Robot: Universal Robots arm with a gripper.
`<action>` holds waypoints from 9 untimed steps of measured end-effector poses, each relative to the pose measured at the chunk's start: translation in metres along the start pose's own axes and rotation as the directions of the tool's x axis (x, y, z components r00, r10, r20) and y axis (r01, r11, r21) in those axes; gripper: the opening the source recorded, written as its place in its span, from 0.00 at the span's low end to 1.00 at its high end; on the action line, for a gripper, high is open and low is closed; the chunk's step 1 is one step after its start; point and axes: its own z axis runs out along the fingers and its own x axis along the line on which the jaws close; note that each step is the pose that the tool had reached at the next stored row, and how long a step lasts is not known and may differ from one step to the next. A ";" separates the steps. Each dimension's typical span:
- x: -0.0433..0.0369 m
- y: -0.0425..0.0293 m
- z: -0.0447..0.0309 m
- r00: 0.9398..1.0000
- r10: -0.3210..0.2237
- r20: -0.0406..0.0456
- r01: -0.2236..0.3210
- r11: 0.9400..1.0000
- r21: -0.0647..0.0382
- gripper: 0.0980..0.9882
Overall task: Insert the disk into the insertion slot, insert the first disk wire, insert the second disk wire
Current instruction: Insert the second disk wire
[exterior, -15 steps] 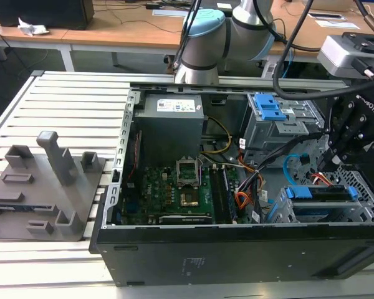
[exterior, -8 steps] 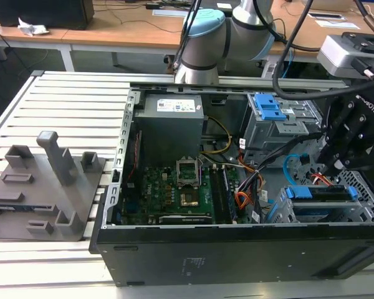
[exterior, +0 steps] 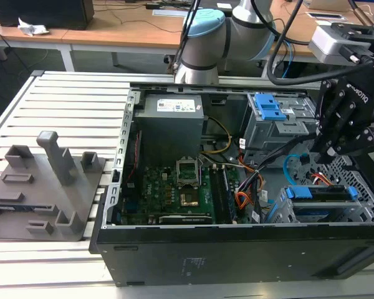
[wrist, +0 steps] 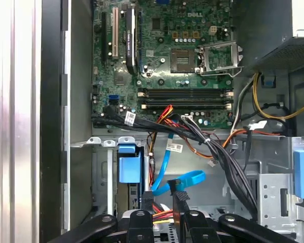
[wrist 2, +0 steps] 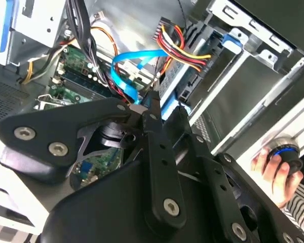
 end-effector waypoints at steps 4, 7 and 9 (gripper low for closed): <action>-0.0018 0.0014 0.0025 0.999 -0.038 0.002 0.038 0.999 0.001 0.23; -0.0051 0.0035 0.0049 0.999 -0.049 0.004 0.049 0.999 0.001 0.23; -0.0118 0.0065 0.0070 0.999 -0.053 0.004 0.053 0.999 0.001 0.23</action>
